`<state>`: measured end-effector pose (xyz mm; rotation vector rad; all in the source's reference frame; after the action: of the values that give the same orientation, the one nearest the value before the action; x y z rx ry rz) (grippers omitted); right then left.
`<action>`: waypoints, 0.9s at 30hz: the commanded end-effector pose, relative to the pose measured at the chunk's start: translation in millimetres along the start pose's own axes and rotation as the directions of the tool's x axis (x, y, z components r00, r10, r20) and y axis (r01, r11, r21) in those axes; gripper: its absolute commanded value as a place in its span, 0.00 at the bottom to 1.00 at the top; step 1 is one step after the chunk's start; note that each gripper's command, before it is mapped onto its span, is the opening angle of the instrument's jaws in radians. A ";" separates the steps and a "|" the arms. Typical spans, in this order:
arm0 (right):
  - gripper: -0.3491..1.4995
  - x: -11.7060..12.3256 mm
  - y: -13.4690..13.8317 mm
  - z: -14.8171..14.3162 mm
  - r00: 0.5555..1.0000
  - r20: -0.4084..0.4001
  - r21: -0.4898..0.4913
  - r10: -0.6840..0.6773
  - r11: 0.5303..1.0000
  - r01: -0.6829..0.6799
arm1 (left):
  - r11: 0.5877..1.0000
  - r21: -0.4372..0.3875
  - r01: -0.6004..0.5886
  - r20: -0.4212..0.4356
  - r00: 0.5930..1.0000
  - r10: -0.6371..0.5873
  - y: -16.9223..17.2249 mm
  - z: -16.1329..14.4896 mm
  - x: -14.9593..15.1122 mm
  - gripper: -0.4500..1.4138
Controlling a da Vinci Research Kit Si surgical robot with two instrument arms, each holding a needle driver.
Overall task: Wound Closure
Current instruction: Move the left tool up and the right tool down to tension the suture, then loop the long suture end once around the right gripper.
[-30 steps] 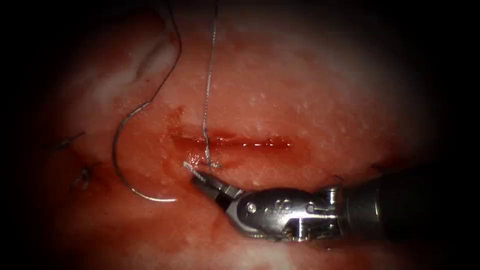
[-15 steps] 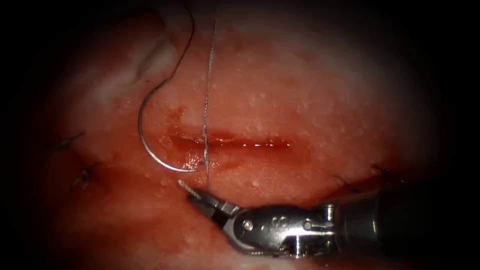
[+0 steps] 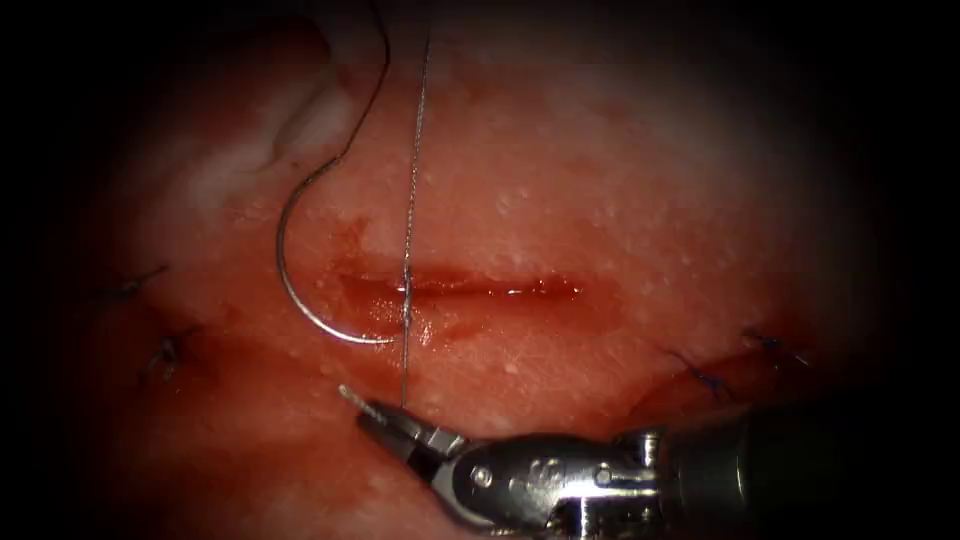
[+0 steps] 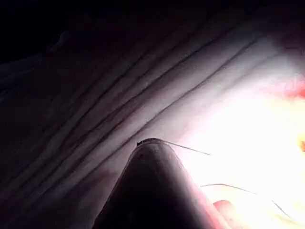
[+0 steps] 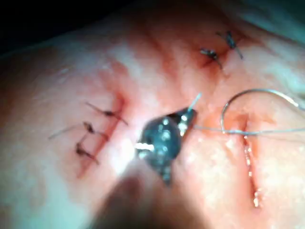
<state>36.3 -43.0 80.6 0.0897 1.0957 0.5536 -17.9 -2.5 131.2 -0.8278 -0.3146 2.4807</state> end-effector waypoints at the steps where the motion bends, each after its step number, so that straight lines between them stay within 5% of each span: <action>1: 0.00 -0.5 -0.8 0.5 1.000 0.001 0.012 -0.002 1.000 0.002 | 1.000 0.002 -0.001 -0.003 1.000 0.001 -0.5 0.6 0.4 0.00; 12: 0.00 0.1 -0.7 0.7 1.000 -0.006 0.115 -0.015 0.993 0.016 | 1.000 -0.014 -0.010 -0.006 1.000 0.010 2.4 -0.8 -1.0 0.00; 13: 0.05 0.4 -0.6 0.7 1.000 -0.005 0.126 -0.016 0.992 0.017 | 1.000 -0.018 -0.011 -0.007 1.000 0.011 2.8 -1.2 -1.1 0.00; 16: 0.49 1.7 -0.1 -0.1 1.000 -0.017 0.179 -0.019 0.984 0.022 | 0.999 -0.041 -0.017 -0.009 1.000 0.017 5.0 -3.3 -2.1 0.00; 22: 0.78 4.5 1.1 -2.7 1.000 -0.024 0.228 -0.008 0.974 0.013 | 0.996 -0.081 -0.023 0.002 1.000 0.023 9.4 -6.9 -4.5 0.00; 27: 0.83 6.2 2.6 -4.2 1.000 -0.023 0.241 0.011 0.971 -0.005 | 0.995 -0.097 -0.028 0.002 1.000 0.028 12.7 -8.8 -6.1 0.00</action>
<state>32.9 -37.7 73.8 0.3003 1.1834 0.4290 -12.3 -18.2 121.1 -0.8734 -0.4430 2.5127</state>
